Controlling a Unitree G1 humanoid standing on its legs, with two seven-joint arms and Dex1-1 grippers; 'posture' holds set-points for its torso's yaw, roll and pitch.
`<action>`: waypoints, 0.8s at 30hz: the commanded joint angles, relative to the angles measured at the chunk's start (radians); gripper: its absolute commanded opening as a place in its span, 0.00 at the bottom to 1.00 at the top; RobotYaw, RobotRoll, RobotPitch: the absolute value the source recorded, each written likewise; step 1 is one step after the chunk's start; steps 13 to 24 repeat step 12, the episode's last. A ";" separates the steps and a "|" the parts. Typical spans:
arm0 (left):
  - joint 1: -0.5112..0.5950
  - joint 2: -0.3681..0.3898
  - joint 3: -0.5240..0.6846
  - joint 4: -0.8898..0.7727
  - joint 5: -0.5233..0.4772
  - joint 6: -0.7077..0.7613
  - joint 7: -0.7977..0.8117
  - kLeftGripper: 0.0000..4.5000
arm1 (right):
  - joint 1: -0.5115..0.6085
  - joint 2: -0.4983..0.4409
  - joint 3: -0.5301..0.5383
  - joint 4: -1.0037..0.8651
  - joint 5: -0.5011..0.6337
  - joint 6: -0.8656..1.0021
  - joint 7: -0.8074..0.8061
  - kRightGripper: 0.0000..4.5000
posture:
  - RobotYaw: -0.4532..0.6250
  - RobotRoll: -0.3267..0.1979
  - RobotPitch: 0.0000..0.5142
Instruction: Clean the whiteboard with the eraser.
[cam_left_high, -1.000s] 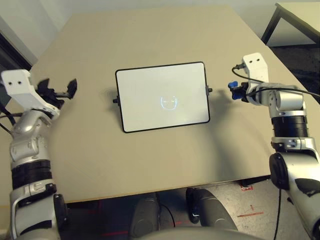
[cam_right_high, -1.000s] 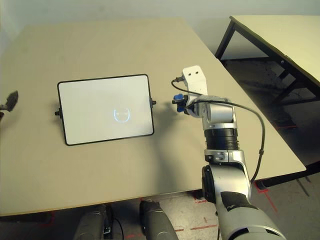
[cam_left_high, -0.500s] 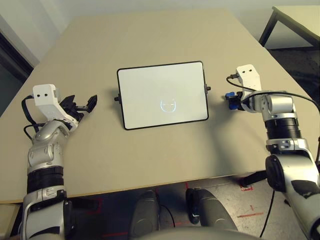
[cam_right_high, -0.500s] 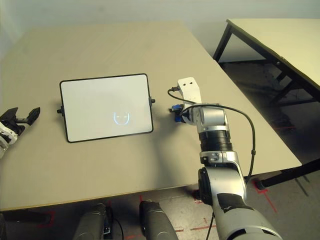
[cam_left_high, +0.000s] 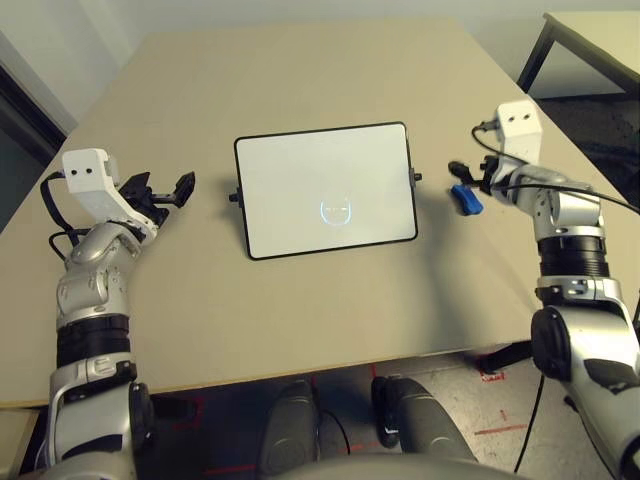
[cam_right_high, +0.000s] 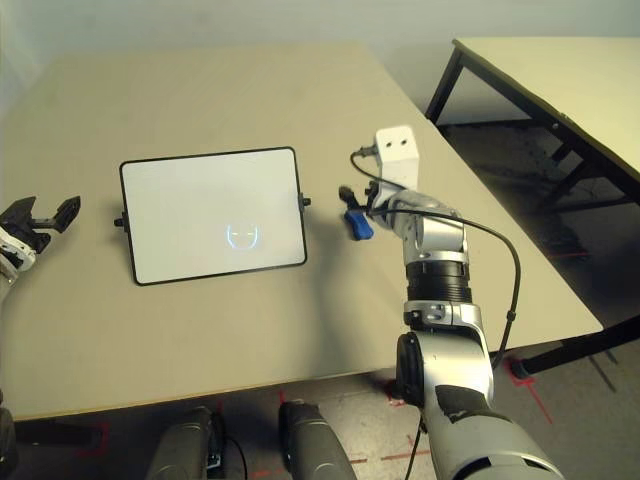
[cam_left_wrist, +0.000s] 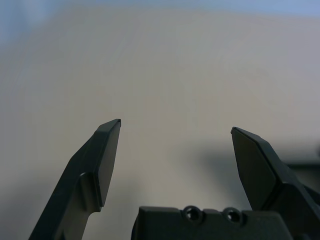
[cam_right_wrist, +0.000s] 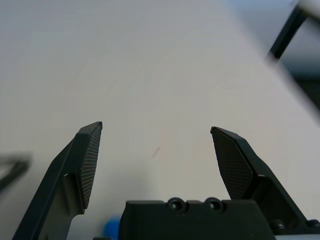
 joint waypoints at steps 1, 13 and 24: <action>0.002 0.002 0.019 0.041 0.032 -0.060 0.060 1.00 | 0.045 -0.004 -0.121 0.141 0.074 -0.230 -0.028 1.00 | 0.43 0.62 0.27; 0.037 0.024 0.035 0.160 0.054 -0.129 0.120 1.00 | 0.094 -0.015 -0.087 0.367 0.082 -0.464 0.130 1.00 | 0.43 0.62 0.20; 0.037 0.024 0.035 0.160 0.054 -0.129 0.120 1.00 | 0.094 -0.015 -0.087 0.367 0.082 -0.464 0.130 1.00 | 0.43 0.62 0.20</action>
